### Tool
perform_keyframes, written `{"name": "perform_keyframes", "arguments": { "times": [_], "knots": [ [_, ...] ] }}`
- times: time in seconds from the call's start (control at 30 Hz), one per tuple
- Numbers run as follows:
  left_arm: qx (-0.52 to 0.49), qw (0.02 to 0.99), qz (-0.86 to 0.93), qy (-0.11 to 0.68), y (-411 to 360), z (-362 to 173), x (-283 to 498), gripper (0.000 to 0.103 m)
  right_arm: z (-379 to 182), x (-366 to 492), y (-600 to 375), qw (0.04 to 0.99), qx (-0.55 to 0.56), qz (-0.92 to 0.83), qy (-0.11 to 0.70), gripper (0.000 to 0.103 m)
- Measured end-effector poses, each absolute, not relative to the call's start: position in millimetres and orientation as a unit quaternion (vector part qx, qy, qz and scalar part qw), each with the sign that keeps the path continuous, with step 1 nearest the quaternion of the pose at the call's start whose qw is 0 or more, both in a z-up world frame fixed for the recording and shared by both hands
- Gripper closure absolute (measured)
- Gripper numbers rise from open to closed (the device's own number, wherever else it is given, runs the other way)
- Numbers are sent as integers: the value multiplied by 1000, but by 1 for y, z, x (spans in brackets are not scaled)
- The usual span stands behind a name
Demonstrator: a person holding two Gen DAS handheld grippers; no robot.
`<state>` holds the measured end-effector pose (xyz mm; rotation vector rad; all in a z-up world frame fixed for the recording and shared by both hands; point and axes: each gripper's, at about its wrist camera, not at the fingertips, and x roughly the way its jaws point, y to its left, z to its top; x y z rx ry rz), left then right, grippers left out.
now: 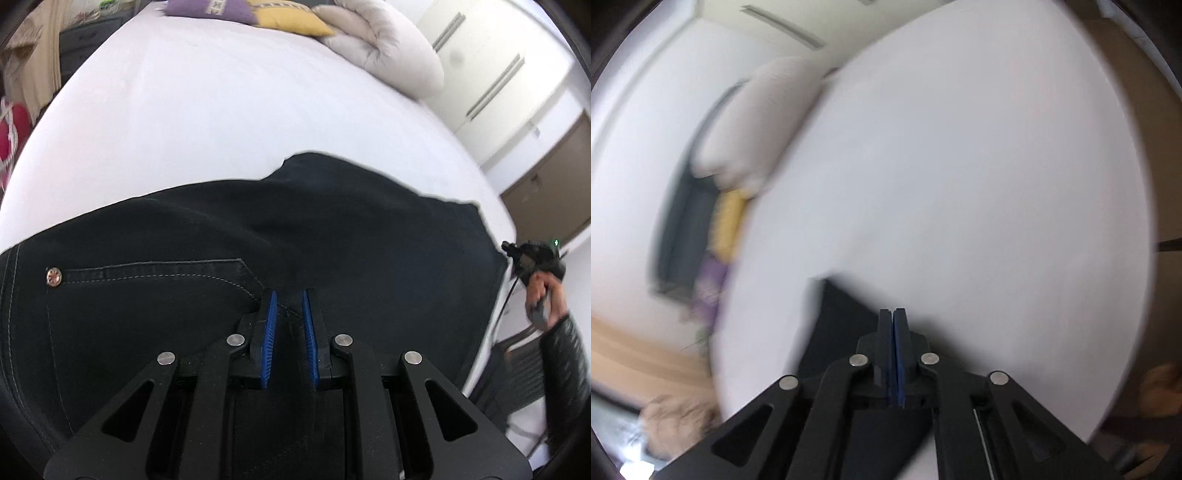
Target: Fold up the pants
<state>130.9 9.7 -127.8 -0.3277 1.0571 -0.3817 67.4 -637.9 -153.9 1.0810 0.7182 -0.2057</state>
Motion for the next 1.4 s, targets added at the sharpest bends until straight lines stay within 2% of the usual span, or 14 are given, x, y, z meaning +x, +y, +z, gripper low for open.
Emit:
{"name": "perform_keyframes", "arguments": {
  "times": [0.07,0.23,0.33,0.37,0.43,0.57,0.83,0.9,1.0,1.2,1.3,1.33,1.37,1.4],
  "knots": [
    [-152,830,-205,496,-10,-125,141,89,-145,68,-586,790,506,-5,346,98],
    [-66,825,-238,509,-66,-139,167,89,-160,75,-383,733,449,200,471,98],
    [-64,830,-231,503,-44,-138,160,89,-197,112,-290,702,393,242,542,98],
    [-69,834,-217,503,-24,-138,158,89,-212,132,-274,698,386,227,558,103],
    [-108,836,-204,497,24,-138,148,89,-227,138,-291,687,439,228,533,103],
    [-158,845,-190,474,98,-141,128,89,-216,178,-325,717,448,177,504,103],
    [-147,869,-172,440,138,-140,64,89,-199,142,-460,754,505,-4,419,103],
    [-153,877,-155,429,148,-125,53,89,-176,141,-466,768,487,-35,415,98],
    [-158,881,-155,419,139,-100,53,89,-162,168,-424,762,481,46,432,98],
    [-216,855,-188,433,72,-87,116,89,-169,227,-205,695,415,263,525,94],
    [-193,837,-186,477,39,-109,138,89,-195,252,-169,671,395,267,568,94],
    [-184,829,-184,496,32,-120,141,89,-210,264,-173,665,402,247,578,96],
    [-179,821,-179,512,25,-130,147,89,-215,273,-171,659,419,239,577,103],
    [-186,822,-182,507,26,-135,145,89,-229,277,-187,651,448,230,567,103]
  ]
}}
